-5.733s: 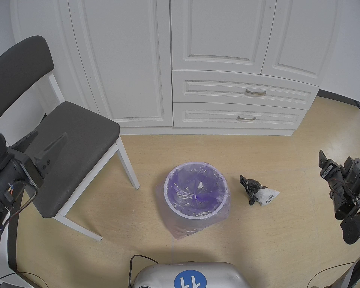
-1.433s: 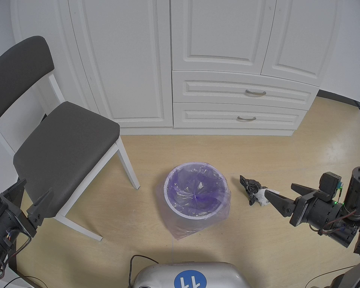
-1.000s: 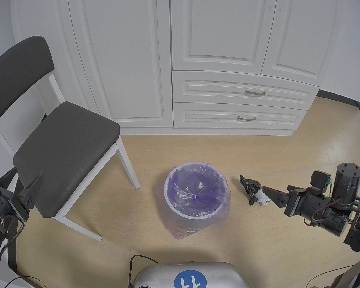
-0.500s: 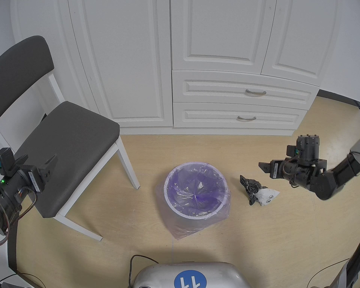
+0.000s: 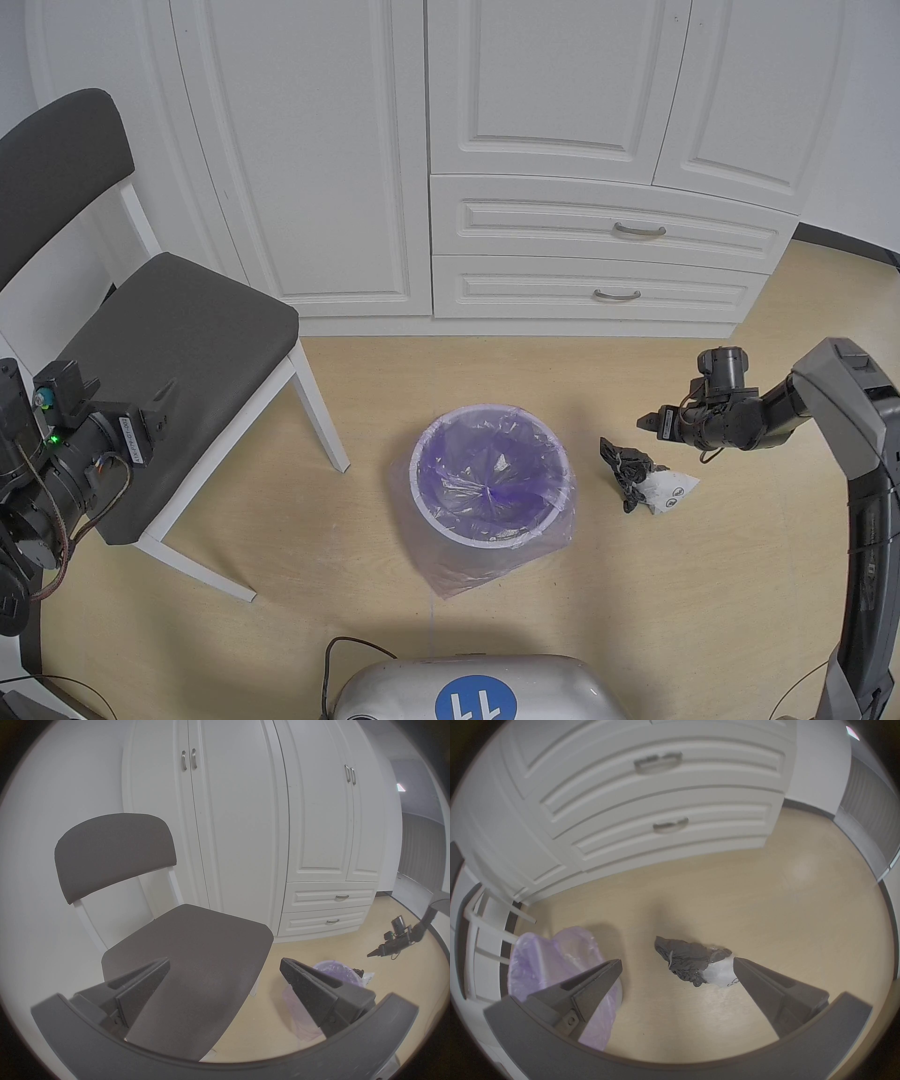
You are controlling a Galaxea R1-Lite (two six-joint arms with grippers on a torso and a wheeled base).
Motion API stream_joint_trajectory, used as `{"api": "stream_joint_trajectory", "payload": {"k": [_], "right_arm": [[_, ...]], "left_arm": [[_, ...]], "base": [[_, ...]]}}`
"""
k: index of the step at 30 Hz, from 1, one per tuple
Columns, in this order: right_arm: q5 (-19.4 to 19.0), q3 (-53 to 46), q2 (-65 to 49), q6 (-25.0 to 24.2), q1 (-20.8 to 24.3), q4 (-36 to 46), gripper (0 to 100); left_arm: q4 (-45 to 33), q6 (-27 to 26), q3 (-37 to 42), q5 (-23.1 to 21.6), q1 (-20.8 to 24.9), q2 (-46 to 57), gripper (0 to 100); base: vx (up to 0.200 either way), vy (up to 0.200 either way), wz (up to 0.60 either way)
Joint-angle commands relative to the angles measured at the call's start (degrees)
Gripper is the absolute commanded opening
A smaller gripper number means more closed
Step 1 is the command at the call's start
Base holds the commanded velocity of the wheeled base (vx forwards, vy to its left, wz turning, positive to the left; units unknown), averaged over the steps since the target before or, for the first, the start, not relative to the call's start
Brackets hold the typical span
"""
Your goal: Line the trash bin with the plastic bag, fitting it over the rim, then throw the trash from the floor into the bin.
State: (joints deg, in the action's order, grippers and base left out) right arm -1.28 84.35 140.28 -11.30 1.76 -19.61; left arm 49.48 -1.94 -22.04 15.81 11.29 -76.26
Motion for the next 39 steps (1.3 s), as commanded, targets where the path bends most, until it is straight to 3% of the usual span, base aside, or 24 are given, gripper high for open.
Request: {"api": "stream_joint_trajectory", "payload": {"k": [1, 5, 11, 19, 27, 39], "right_arm": [[-2.6, 16.3, 15.9, -7.1, -0.9, 8.9, 100], [-4.0, 22.8, 18.4, -10.1, 0.3, 12.0, 100], [-3.5, 30.2, 24.3, -10.3, 1.5, 12.8, 100], [-3.2, 30.2, 25.9, -9.7, 1.1, 16.5, 100], [-3.1, 30.2, 27.8, -10.3, 0.2, 7.3, 100], [-1.0, 30.2, 29.3, -10.0, -2.0, 0.3, 100]], "left_arm": [[1.5, -0.6, 0.3, 0.6, 1.0, -2.0, 100], [1.6, -0.7, 0.2, 0.6, 1.1, -2.8, 100], [1.6, -0.8, 0.3, 0.8, 0.9, -1.5, 100], [1.6, -0.9, 0.9, 1.0, 0.8, 0.2, 100], [1.6, -1.0, 0.8, 1.0, 0.8, 0.1, 100], [1.6, -1.1, 1.1, 1.0, 1.1, -0.9, 100]], "base": [[0.000, 0.000, 0.00], [0.000, 0.000, 0.00], [0.000, 0.000, 0.00], [0.000, 0.000, 0.00], [0.000, 0.000, 0.00], [0.000, 0.000, 0.00]]}}
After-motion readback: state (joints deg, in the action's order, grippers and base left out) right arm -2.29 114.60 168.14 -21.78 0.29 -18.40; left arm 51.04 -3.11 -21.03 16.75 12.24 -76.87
